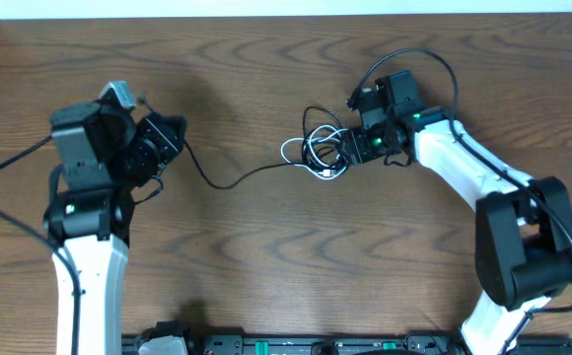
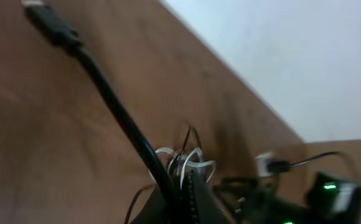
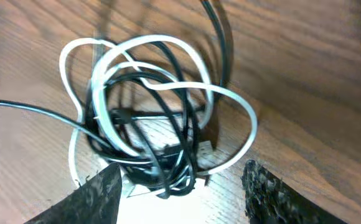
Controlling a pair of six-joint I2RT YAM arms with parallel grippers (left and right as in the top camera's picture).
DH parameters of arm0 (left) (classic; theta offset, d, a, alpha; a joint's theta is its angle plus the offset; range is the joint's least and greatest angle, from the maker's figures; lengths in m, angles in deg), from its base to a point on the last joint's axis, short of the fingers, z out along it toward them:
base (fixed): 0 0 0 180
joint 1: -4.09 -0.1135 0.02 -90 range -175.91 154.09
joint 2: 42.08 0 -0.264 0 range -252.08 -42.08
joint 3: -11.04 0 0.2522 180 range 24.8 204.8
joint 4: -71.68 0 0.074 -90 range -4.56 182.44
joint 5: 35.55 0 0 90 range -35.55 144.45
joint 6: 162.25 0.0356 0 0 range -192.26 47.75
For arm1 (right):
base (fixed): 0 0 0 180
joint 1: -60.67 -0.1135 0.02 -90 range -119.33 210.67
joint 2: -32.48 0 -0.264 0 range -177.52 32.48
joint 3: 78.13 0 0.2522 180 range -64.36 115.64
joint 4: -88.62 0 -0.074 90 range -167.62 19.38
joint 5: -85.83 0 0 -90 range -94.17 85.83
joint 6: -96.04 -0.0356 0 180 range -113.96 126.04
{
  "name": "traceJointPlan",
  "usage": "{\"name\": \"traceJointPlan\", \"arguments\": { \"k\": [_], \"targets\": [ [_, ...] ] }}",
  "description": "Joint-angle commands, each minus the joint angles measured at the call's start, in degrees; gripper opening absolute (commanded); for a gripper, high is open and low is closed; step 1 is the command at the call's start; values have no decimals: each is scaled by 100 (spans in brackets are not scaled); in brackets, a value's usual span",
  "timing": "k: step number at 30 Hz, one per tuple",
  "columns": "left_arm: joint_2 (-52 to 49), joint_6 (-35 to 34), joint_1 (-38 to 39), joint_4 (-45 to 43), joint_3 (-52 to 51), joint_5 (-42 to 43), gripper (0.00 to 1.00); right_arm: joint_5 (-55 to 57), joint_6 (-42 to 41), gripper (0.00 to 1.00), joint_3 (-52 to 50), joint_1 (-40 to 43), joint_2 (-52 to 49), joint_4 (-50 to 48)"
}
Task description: Untangle cables
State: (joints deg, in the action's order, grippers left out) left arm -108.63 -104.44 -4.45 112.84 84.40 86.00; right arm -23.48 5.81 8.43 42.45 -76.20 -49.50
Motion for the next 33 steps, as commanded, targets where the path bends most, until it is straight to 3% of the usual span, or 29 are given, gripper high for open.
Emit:
{"name": "traceJointPlan", "arguments": {
  "k": [1,11,27,28,30,31,33],
  "targets": [
    [-289,361,155,162,31,-7,8,-136,116,59,33,55,87,85],
    [-1235,693,778,321,31,-173,8,-120,111,52,24,50,76,304],
    [-2096,966,1478,402,31,-1552,8,92,90,45,-59,-68,66,275],
    [-2096,964,1478,439,31,-1768,16,92,90,44,-59,-85,66,273],
    [-2096,964,1478,514,31,-2120,46,72,81,42,-59,-129,66,275],
    [-2096,964,1478,542,31,-2201,55,72,42,41,-59,-164,66,273],
    [-2096,964,1478,560,31,-2197,58,74,28,39,-59,-236,66,264]
  ]
}}
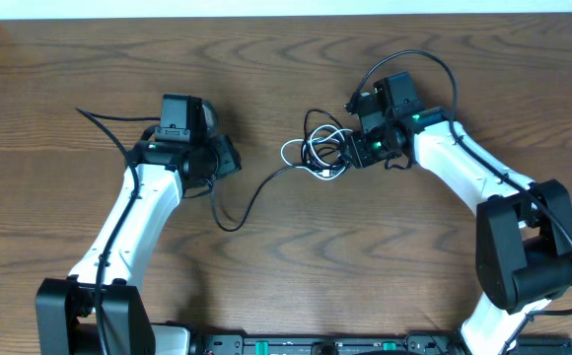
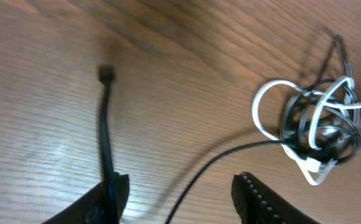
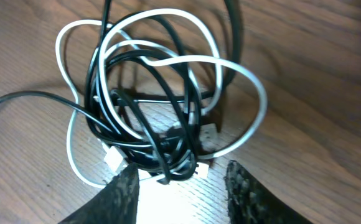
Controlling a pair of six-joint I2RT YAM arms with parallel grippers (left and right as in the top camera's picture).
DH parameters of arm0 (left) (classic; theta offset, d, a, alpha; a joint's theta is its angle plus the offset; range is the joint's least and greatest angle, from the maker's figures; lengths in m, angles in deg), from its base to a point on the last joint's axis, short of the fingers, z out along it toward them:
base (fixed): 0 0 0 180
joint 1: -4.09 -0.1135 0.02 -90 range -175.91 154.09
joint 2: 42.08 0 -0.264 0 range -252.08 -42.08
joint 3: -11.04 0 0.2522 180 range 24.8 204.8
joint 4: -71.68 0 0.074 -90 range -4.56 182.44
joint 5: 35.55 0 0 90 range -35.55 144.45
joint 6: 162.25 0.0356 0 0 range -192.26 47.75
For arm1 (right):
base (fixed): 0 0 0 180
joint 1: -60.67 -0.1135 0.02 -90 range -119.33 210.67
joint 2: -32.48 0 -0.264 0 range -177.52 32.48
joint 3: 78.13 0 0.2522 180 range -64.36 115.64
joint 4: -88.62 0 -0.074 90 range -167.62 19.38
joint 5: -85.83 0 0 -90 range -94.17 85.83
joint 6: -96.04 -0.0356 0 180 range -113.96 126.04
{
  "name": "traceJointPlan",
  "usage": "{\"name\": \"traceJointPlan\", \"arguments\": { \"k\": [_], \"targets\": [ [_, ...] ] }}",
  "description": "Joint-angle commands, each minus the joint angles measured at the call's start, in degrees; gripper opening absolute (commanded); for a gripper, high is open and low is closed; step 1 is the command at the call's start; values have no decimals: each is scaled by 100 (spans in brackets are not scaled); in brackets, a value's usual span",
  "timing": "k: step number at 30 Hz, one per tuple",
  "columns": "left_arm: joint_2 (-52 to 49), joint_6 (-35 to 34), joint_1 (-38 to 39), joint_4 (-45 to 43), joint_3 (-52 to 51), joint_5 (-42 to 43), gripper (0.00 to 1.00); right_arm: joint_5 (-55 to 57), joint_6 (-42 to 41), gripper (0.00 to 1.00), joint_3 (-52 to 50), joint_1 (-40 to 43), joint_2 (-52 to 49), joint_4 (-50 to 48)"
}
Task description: Untangle cables
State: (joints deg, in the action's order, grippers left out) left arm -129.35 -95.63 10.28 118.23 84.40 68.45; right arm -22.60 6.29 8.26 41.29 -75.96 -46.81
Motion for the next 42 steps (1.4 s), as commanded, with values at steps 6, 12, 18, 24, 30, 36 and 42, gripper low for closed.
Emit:
{"name": "traceJointPlan", "arguments": {
  "k": [6,12,18,24,30,36,42],
  "targets": [
    [-24,81,7,85,31,-356,57,15,-17,37,-42,-341,-9,-164],
    [-24,85,9,223,31,-166,66,225,-15,36,-42,-398,-234,-190],
    [-24,205,-13,787,181,-737,73,223,-15,36,-42,-398,-452,-315],
    [-24,323,-13,1729,745,-1419,82,223,-17,32,-42,-398,-457,-444],
    [-22,321,-11,2312,1471,-1471,86,221,-20,27,-42,-398,-457,-535],
    [-31,190,0,2232,1685,-970,86,225,-17,25,-42,-398,-461,-540],
    [-140,190,92,1851,1674,-175,78,343,-17,26,-44,-398,-490,-643]
  ]
}}
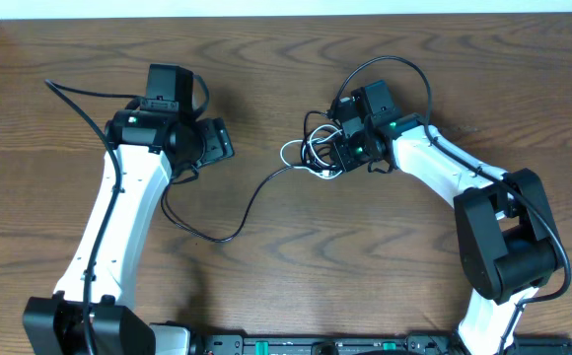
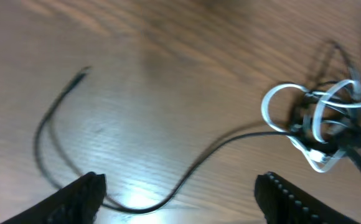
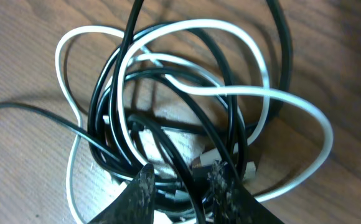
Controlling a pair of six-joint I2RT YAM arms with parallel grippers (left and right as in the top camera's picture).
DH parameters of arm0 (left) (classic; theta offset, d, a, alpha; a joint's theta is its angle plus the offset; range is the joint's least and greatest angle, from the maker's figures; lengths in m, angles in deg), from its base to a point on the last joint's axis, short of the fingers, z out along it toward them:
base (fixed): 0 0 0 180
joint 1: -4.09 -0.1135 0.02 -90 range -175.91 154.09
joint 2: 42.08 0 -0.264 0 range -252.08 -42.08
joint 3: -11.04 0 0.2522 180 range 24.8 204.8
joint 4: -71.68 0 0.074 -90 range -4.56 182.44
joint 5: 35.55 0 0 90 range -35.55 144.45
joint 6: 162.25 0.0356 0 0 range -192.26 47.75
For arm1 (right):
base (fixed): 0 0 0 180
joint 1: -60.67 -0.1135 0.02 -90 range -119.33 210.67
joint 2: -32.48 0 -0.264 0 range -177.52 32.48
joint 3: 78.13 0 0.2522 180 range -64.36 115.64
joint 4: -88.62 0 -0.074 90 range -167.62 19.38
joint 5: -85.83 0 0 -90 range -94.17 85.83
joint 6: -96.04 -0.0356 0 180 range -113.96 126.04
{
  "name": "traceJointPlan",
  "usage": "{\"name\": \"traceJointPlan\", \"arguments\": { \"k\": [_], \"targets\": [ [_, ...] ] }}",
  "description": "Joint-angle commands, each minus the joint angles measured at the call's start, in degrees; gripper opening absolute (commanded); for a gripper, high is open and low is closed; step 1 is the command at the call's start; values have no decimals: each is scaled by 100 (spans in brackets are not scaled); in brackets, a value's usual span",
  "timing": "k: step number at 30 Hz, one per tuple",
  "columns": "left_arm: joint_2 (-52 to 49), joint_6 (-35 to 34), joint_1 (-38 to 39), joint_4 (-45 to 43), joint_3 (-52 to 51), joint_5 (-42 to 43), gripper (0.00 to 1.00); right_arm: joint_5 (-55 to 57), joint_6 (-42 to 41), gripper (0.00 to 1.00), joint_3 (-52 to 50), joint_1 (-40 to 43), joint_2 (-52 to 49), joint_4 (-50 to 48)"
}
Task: Untangle cables
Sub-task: 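Move the left gripper back to the bundle beside the right gripper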
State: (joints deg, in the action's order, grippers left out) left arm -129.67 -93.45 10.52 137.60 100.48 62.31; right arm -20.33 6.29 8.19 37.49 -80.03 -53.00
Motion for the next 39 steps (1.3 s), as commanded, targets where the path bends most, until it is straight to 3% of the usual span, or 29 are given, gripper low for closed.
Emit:
{"name": "traceJointPlan", "arguments": {
  "k": [1,15,19,23,27,34,39],
  "targets": [
    [-155,-28,114,-177,63,470,78,164,-15,27,-35,-17,-94,-42],
    [-1217,-26,1064,-1078,63,654,78,212,-17,25,-111,-17,-109,-22],
    [-1537,-26,1215,-1469,63,697,52,214,-17,19,-111,-17,-109,-17],
    [-1803,-24,1314,-1805,63,960,37,214,-17,14,-111,-17,-109,-20],
    [-2085,-26,1384,-2046,63,957,30,212,-17,12,-111,-17,-109,-20],
    [-2413,-24,1532,-2450,63,970,29,212,-17,8,-111,-17,-109,-22],
    [-2479,31,1633,-2632,63,964,35,212,-17,7,-111,-17,-109,-22]
  ]
}}
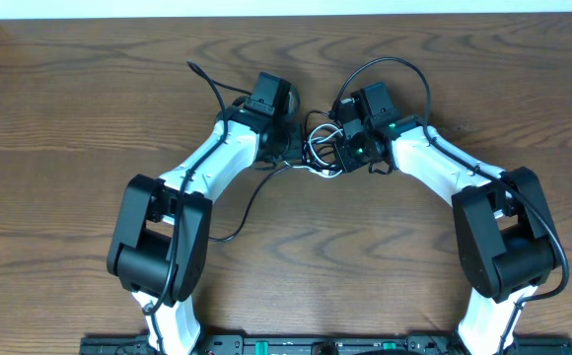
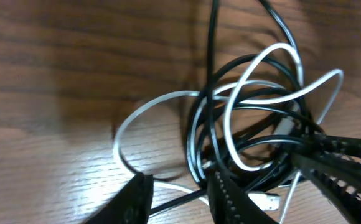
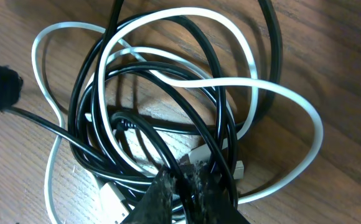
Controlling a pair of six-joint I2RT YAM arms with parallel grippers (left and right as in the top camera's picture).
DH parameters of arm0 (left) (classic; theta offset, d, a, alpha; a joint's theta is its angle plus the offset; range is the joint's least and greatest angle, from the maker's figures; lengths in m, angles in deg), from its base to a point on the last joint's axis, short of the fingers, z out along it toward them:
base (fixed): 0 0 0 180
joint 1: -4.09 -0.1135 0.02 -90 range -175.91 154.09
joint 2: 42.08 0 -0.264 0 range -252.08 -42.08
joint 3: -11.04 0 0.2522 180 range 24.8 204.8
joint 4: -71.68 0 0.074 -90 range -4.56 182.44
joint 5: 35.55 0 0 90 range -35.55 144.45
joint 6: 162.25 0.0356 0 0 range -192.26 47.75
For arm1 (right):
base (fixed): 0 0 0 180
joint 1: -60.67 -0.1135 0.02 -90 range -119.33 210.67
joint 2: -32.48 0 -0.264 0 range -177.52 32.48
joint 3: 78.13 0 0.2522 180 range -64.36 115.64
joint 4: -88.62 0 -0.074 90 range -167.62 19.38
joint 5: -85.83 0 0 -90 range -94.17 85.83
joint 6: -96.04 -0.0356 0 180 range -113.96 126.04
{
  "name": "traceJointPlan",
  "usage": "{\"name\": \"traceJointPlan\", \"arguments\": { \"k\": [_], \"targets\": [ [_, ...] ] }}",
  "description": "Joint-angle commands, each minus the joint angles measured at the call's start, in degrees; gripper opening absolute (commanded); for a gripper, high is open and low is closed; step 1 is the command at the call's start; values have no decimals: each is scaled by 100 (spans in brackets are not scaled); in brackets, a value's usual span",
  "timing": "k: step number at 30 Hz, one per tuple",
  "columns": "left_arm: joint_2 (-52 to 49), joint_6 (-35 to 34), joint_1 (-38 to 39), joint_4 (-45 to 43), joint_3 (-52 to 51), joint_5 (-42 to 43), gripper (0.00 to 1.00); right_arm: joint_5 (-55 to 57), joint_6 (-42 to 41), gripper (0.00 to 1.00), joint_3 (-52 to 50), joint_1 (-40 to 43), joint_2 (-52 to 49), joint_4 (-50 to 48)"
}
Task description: Untangle cables
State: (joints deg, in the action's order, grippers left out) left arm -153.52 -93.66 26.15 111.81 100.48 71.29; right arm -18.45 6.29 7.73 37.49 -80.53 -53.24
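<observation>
A knot of black and white cables (image 1: 318,151) lies on the wooden table between both grippers. My left gripper (image 1: 294,148) stands at its left edge. In the left wrist view that gripper (image 2: 180,198) is open, with a black strand and a white strand lying between its fingers. The white loop (image 2: 144,112) bulges left of the knot. My right gripper (image 1: 338,150) is at the knot's right side. In the right wrist view it (image 3: 182,191) is shut on a black strand of the tangle (image 3: 168,99). A white plug (image 2: 267,201) lies at the bottom of the knot.
A free black tail (image 1: 266,179) runs from the knot down and left across the table (image 1: 414,266). Each arm's own black wire arcs above its wrist. The two grippers are only a few centimetres apart.
My left gripper has moved from the far left of the table to the knot's left edge and narrowed, still open. My right gripper has shut on a black strand.
My left gripper held the black cable's end far to the left, stretched from the knot. Then the cable lay slack beside its opened fingers, then loose on the table. My right gripper's gap narrowed at each moment and is now shut on a strand.
</observation>
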Motion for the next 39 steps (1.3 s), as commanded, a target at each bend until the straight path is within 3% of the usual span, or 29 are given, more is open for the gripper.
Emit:
{"name": "traceJointPlan", "arguments": {
  "k": [1,17,20,22,29,39],
  "targets": [
    [-107,83,87,-63,63,68,35,24,-17,6,-66,-17,-59,2],
    [-629,81,256,-400,61,-494,34,24,-17,6,-66,-17,-59,2],
    [-708,83,256,-393,61,-885,15,24,-17,6,-66,-17,-59,4],
    [-774,83,256,-339,61,-1036,8,26,-17,5,-66,-17,-59,4],
    [-870,83,254,103,61,-1591,8,581,-17,6,-66,-17,-59,111],
    [-870,109,243,225,61,-1604,8,1547,-17,7,-66,-13,-59,243]
  ]
}}
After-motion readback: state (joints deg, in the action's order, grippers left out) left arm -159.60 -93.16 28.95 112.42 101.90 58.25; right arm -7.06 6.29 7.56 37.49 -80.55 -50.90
